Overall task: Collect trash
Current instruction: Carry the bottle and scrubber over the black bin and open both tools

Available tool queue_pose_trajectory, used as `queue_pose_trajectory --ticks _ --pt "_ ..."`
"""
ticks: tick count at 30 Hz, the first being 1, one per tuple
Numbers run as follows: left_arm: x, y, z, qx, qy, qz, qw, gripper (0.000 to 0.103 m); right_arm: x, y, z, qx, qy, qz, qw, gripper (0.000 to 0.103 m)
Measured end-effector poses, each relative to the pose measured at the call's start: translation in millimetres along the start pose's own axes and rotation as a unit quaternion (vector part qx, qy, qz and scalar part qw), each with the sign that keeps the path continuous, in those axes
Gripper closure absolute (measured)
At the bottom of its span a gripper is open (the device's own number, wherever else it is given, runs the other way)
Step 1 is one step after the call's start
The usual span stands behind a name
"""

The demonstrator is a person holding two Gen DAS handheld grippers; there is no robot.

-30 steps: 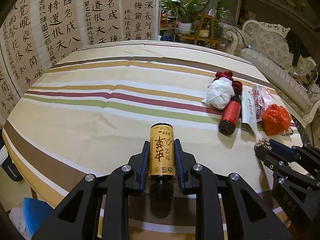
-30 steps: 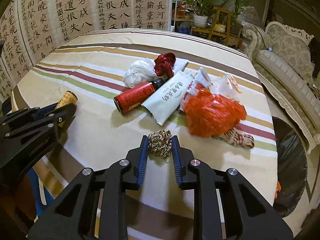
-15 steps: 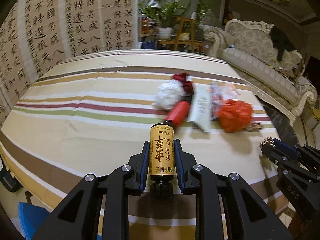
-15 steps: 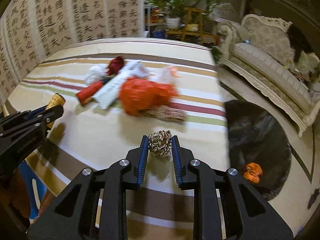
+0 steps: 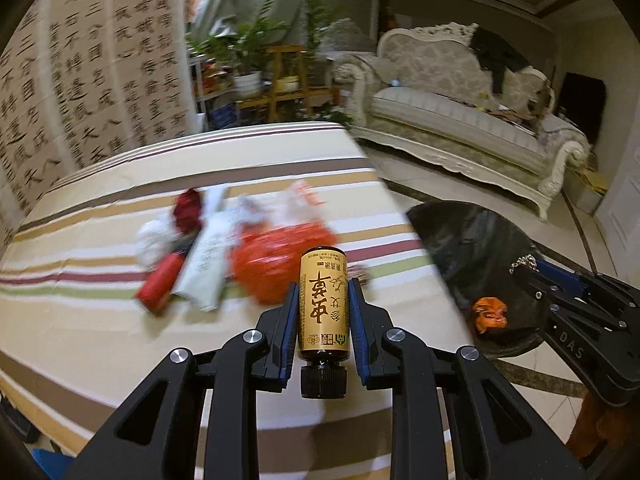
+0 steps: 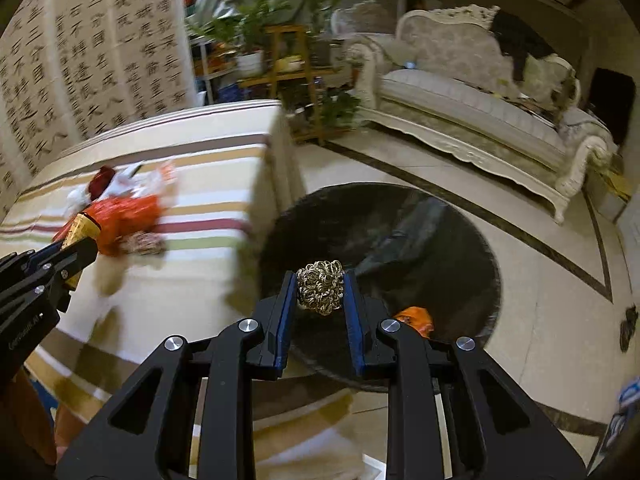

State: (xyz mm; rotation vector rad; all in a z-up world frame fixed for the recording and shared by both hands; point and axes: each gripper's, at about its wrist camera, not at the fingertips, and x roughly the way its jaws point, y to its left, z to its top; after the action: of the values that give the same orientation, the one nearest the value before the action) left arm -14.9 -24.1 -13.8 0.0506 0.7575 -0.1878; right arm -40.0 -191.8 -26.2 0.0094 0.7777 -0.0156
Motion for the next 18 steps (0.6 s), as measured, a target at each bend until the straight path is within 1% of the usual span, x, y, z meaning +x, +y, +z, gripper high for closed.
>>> queue_pose_trajectory --ticks 4,8,12,18 --pt "11 -28 8 0.017 0.000 -0.011 0.9998 0.078 6 -27 2 0.018 -0.001 -0.010 1.000 0.080" --pt "22 -52 15 0.031 0.000 -0.017 0.9994 0.078 13 -45 2 0.032 0.000 -0.017 0.999 0.080" --pt "34 -72 19 0.045 0.004 -0.021 0.9988 0.078 19 -59 0 0.042 0.003 -0.024 0.999 0.080" --pt "50 -92 25 0.059 0.015 -0.019 0.9980 0.078 31 -76 0 0.054 0.011 -0.026 0.998 0.080"
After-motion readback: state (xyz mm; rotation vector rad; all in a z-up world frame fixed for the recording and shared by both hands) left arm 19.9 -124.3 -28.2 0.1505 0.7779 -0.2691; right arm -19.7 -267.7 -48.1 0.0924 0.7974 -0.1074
